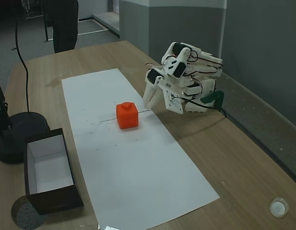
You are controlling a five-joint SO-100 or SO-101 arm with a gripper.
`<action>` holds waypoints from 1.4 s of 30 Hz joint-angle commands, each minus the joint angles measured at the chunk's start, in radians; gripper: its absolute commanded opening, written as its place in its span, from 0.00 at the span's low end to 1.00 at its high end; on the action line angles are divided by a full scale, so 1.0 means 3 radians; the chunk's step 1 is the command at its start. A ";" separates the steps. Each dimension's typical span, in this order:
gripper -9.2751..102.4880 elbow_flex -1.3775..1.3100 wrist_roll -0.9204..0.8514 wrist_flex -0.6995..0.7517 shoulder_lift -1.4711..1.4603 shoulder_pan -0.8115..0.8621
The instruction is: Grab a orange square and put it in the box.
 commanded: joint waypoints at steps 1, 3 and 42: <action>0.08 -0.0210 0.0010 0.0051 0.0061 0.0010; 0.08 -0.0210 0.0000 0.0051 0.0061 -0.0010; 0.45 -0.1263 -0.0118 -0.0741 -0.1785 -0.0194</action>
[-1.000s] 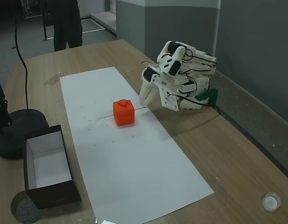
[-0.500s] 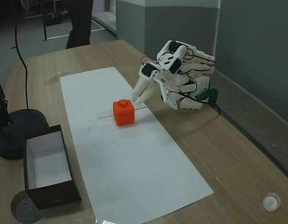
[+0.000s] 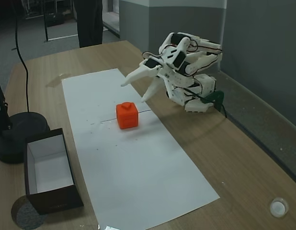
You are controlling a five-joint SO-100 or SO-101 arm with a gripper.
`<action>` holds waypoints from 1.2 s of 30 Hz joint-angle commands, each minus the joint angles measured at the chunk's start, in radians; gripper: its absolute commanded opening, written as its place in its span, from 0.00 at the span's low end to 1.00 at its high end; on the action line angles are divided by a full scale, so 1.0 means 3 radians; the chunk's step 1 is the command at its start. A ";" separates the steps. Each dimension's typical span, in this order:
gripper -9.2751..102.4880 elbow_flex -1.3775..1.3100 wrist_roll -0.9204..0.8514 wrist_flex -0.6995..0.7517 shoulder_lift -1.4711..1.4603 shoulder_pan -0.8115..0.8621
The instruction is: Grab a orange square and put it in the box.
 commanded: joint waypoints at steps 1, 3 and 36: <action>0.45 -0.0399 0.0020 -0.0015 -0.0501 0.0128; 0.45 -0.0516 0.0020 -0.0015 -0.0798 0.0179; 0.21 -0.2122 -0.0220 -0.0424 -0.3308 -0.0092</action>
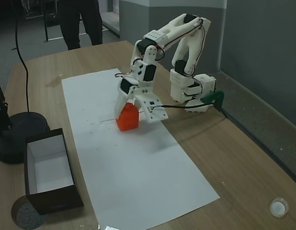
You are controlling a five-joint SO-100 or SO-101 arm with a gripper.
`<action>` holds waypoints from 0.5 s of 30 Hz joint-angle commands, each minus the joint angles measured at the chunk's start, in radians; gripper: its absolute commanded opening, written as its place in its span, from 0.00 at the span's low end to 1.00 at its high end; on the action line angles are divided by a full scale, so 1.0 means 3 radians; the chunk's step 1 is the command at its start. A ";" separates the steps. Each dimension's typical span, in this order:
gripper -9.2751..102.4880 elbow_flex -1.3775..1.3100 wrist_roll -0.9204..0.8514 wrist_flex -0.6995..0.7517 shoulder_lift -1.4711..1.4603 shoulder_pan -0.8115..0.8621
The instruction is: Grab a orange square and put it in the box.
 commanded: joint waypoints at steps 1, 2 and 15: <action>0.21 -0.0885 0.0036 0.0266 0.0046 -0.0225; 0.21 -0.1156 0.0036 0.0394 0.0020 -0.0322; 0.21 -0.4541 0.0143 0.1023 -0.1375 -0.1181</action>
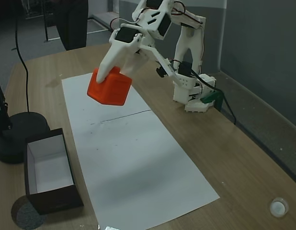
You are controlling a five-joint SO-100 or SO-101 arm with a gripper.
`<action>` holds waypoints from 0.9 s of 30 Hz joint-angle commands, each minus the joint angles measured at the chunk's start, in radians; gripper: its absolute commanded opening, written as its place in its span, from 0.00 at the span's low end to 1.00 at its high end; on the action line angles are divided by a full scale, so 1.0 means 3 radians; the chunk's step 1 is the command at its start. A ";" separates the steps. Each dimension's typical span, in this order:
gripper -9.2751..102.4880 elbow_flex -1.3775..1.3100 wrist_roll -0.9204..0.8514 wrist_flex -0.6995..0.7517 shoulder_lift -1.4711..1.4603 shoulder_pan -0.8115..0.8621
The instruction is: Grab a orange square and put it in the box.
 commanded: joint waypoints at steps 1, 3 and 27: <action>0.21 -0.1176 0.0031 0.0031 -0.0639 -0.0031; 0.21 -0.1682 0.0031 0.0097 -0.1104 -0.0031; 0.21 -0.3912 -0.0271 0.0194 -0.3088 0.0542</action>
